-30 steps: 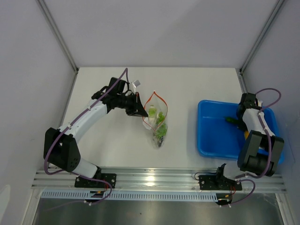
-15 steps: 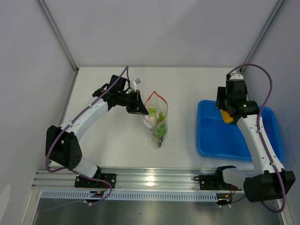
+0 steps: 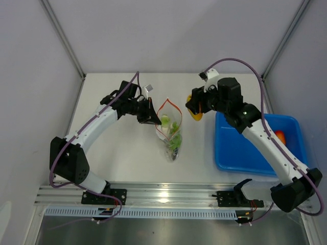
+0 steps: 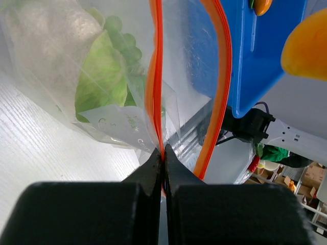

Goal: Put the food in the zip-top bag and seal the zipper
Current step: Place the fake fruit in the zipper food storage bag.

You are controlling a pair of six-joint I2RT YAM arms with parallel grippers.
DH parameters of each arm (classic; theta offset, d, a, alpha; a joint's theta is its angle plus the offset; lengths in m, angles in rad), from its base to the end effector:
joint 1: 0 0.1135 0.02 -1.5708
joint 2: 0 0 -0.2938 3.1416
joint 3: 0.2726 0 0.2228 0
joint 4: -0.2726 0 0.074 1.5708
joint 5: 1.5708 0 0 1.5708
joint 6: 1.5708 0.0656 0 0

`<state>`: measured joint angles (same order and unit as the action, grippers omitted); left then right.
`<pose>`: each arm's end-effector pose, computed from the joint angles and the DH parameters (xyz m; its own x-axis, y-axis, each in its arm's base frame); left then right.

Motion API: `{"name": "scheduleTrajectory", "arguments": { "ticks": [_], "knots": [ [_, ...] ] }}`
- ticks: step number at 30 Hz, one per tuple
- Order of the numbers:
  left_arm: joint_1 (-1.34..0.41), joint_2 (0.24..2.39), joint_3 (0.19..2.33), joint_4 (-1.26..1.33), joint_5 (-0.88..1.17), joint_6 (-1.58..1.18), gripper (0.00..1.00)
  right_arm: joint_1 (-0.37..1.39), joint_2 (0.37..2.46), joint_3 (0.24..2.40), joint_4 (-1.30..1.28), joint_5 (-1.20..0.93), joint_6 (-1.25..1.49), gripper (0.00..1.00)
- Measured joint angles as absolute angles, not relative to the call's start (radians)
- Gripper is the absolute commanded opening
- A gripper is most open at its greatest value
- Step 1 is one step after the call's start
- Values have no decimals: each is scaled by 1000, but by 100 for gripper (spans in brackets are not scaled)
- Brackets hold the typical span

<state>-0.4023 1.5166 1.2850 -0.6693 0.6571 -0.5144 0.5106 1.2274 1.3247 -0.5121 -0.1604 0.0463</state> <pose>0.2649 -0.1562 0.3173 -0.9522 -0.0182 -0.3050 0.2188 0.6560 -0.7223 0.2181 0.1342 0.4148 -0.3795 -0.1602 -0.9112 -0.5930 0.7981 0.1067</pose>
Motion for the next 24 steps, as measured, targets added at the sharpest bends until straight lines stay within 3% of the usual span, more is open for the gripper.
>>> {"name": "scheduleTrajectory", "arguments": {
  "ticks": [17, 24],
  "knots": [
    [-403, 1515, 1293, -699, 649, -513, 1, 698, 1432, 1360, -238, -291, 101, 17],
    [-403, 1509, 1310, -707, 648, -513, 1, 706, 1439, 1351, -220, -294, 129, 26]
  ]
}}
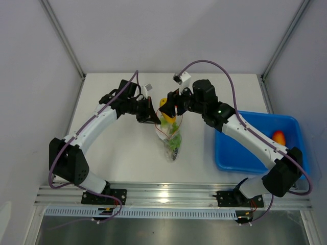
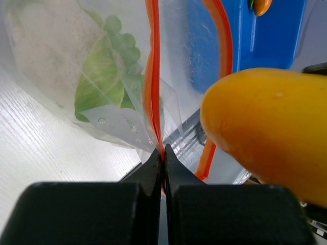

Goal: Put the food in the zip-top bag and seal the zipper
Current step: Place the fake fruit in the zipper food storage bag.

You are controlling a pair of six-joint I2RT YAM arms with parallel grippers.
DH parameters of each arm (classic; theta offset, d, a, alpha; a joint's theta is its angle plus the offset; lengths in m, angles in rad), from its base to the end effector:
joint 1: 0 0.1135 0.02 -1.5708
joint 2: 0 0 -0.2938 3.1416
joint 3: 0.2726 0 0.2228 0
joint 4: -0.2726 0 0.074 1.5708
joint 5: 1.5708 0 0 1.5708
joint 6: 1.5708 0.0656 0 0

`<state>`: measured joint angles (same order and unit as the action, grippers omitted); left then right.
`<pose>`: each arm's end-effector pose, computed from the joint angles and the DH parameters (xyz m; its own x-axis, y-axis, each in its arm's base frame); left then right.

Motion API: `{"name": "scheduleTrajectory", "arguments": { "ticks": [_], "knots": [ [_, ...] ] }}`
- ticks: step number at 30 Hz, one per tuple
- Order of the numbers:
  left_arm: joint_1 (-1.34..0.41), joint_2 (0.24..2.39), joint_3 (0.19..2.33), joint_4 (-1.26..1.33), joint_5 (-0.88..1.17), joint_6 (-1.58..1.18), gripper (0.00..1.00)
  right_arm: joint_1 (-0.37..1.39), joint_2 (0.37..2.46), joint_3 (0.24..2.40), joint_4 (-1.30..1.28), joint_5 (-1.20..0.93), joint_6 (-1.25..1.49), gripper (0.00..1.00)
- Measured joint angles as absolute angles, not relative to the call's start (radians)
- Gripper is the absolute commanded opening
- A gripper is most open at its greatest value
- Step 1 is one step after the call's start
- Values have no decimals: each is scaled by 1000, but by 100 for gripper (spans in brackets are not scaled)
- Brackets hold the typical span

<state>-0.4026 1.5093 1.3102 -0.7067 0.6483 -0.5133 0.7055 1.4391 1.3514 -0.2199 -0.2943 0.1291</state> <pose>0.2624 -0.1548 0.3237 -0.9524 -0.0198 -0.3042 0.2152 0.6631 -0.7169 0.2395 0.2290 0.4043 -0.3356 -0.1240 -0.9338 -0.7944 0.5700 0.2098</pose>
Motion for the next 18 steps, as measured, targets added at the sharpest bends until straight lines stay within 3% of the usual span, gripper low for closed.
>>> {"name": "scheduleTrajectory", "arguments": {
  "ticks": [8, 11, 12, 16, 17, 18],
  "knots": [
    [-403, 1509, 1338, -713, 649, -514, 1, 712, 1442, 1301, -219, -286, 148, 38],
    [-403, 1509, 1338, -714, 648, -514, 1, 712, 1442, 1301, -218, -278, 150, 46],
    [-403, 1509, 1338, -714, 649, -514, 0, 712, 1443, 1301, -218, -276, 150, 55],
    [-403, 1509, 1338, -714, 649, -514, 0, 712, 1447, 1301, -218, -268, 156, 56],
    [-403, 1509, 1338, -714, 649, -514, 1, 712, 1448, 1301, -218, -267, 157, 74],
    [-403, 1509, 1338, -714, 649, -514, 1, 713, 1448, 1301, -220, -266, 157, 99]
  ]
}}
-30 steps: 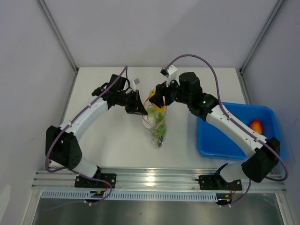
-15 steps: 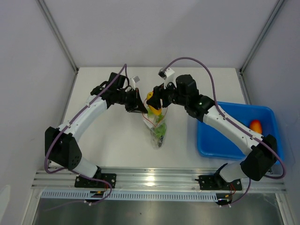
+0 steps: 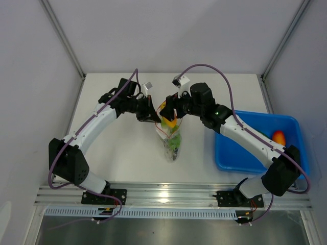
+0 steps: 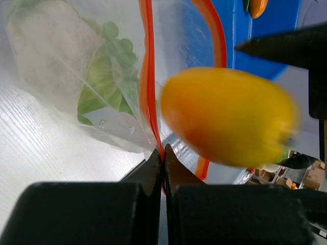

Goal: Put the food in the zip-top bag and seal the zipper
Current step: Place the fake fruit in the zipper food storage bag, then pick up the fake fruit from the bin.

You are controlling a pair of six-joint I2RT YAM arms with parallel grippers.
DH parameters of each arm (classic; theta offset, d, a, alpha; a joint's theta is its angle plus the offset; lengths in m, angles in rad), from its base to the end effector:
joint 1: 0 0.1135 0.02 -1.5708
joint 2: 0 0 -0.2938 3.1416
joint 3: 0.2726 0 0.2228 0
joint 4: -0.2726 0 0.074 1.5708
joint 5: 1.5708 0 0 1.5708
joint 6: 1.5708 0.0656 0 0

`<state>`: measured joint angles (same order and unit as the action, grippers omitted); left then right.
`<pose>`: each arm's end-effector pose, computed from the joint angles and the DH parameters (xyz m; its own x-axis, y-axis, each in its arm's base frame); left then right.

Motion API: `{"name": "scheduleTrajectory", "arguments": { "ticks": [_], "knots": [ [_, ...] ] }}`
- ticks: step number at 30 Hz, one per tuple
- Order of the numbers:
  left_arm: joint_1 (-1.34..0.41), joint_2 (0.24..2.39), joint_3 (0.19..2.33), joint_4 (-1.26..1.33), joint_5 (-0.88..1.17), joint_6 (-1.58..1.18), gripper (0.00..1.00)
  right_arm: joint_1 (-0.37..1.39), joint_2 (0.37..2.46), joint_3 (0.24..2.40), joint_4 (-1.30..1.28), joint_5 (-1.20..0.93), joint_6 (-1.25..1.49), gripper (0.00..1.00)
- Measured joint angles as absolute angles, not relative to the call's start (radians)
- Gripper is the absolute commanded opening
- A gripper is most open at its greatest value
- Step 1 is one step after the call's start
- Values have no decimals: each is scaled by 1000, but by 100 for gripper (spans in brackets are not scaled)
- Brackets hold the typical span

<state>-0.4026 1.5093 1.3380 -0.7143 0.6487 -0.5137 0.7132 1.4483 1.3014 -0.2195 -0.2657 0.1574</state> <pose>0.2637 -0.1554 0.3315 -0.9467 -0.0224 -0.3213 0.2282 0.6571 -0.7184 0.2408 0.2311 0.3838 -0.3956 -0.1422 -0.9073 -0.7641 0.5991 0.2393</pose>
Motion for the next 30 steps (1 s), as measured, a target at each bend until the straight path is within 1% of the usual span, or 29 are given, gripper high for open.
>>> {"name": "scheduleTrajectory", "arguments": {
  "ticks": [11, 15, 20, 25, 27, 30],
  "knots": [
    [-403, 1509, 1350, -728, 646, -504, 1, 716, 1448, 1301, -224, -228, 157, 99],
    [-403, 1509, 1352, -728, 641, -504, 0, 717, 1443, 1301, -226, -168, 160, 99],
    [-403, 1509, 1352, -728, 638, -504, 0, 719, 1386, 1301, -236, 26, 164, 99],
    [-403, 1509, 1352, -728, 638, -504, 1, 707, 1311, 1302, -265, 293, 118, 99],
    [-403, 1509, 1352, -728, 638, -504, 0, 675, 1307, 1306, -300, 356, 111, 99],
    [-403, 1509, 1352, -728, 639, -504, 1, 580, 1312, 1307, -394, 429, 109, 99]
  ]
}}
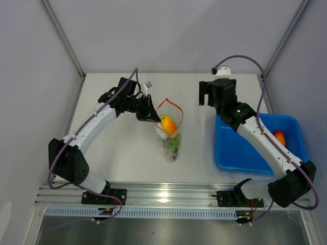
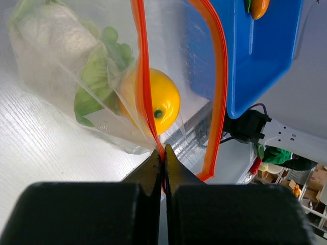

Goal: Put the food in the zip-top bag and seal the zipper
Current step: Pick up the fake fruit from the bin.

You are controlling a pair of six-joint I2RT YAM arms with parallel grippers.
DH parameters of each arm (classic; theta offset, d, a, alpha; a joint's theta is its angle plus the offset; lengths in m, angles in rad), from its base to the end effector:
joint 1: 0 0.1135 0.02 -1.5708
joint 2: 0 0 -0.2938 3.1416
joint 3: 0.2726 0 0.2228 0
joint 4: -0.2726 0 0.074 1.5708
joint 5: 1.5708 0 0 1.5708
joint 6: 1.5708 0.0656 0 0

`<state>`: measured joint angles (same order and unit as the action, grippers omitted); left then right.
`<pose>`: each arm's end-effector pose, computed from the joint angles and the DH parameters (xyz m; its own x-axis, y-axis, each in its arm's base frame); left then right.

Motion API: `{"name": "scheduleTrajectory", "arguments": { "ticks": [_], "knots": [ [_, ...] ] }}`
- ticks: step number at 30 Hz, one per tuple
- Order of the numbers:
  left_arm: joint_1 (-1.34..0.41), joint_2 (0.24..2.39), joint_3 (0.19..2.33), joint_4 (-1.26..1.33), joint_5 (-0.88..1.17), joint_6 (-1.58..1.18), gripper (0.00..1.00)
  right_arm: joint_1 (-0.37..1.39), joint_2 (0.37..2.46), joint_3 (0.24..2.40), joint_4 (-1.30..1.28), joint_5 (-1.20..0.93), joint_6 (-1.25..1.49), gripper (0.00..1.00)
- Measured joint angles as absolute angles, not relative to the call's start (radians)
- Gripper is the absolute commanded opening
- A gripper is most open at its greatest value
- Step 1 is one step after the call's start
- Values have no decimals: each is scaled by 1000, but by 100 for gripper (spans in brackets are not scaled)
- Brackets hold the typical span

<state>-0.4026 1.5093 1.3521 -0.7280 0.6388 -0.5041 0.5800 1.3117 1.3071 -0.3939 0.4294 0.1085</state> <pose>0.2639 -0.1549 0.3344 -0.9433 -0.0198 -0.3315 0.2356 0.6637 -0.7099 0.2515 0.1321 0.4046 -0.3419 -0.1063 -0.9337 -0.1411 0.9881 -0.0608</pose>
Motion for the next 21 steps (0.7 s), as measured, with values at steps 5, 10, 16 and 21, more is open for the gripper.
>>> {"name": "scheduleTrajectory", "arguments": {
  "ticks": [5, 10, 16, 21],
  "knots": [
    [-403, 1509, 1352, -728, 639, -504, 1, 393, 1277, 1235, -478, 503, 91, 99],
    [-403, 1509, 1352, -728, 640, -496, 1, 182, 1254, 1164, -573, 527, 78, 99],
    [-403, 1509, 1352, -728, 643, -496, 0, -54, 1310, 1091, -626, 611, 78, 99],
    [-403, 1509, 1352, -730, 642, -488, 1, -139, 1415, 1067, -637, 680, 77, 100]
  ]
}}
